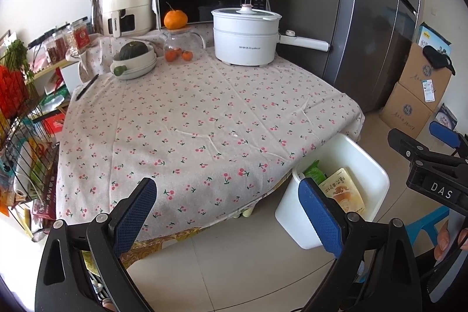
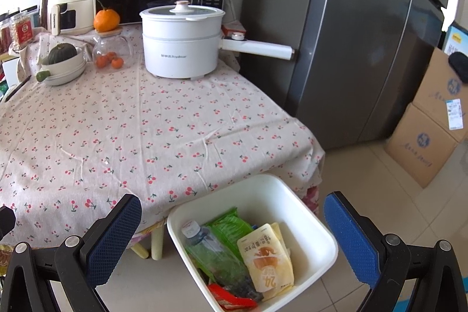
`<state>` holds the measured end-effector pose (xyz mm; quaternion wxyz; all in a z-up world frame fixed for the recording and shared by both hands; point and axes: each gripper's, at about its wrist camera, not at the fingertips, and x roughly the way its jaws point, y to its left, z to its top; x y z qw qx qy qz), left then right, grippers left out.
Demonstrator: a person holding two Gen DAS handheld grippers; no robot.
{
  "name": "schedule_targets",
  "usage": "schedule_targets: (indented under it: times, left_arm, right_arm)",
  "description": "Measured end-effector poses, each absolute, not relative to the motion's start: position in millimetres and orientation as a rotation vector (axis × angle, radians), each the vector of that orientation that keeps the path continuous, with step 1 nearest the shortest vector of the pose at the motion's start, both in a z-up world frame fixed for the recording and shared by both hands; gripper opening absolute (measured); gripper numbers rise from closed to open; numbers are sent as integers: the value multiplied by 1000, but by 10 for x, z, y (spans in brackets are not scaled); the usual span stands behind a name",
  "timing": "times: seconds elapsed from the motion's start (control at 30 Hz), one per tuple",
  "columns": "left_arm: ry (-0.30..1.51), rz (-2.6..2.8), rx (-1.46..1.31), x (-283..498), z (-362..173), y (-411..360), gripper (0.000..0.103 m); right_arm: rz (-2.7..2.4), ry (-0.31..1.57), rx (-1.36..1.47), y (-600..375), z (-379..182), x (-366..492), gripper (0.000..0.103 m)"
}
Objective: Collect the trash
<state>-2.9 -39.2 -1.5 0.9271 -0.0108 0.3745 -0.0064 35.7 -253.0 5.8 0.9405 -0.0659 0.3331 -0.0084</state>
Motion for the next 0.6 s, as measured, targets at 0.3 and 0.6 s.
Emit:
schedule_targets:
  times: [0.3, 0.6]
  left_arm:
    - [799, -36, -71, -11, -41, -370, 99]
    - [897, -55, -162, 122, -163, -216, 99]
  right_arm:
    - [-18, 682, -137, -2533, 57, 356, 102]
    - [-15, 692, -151, -2542, 8, 386, 102]
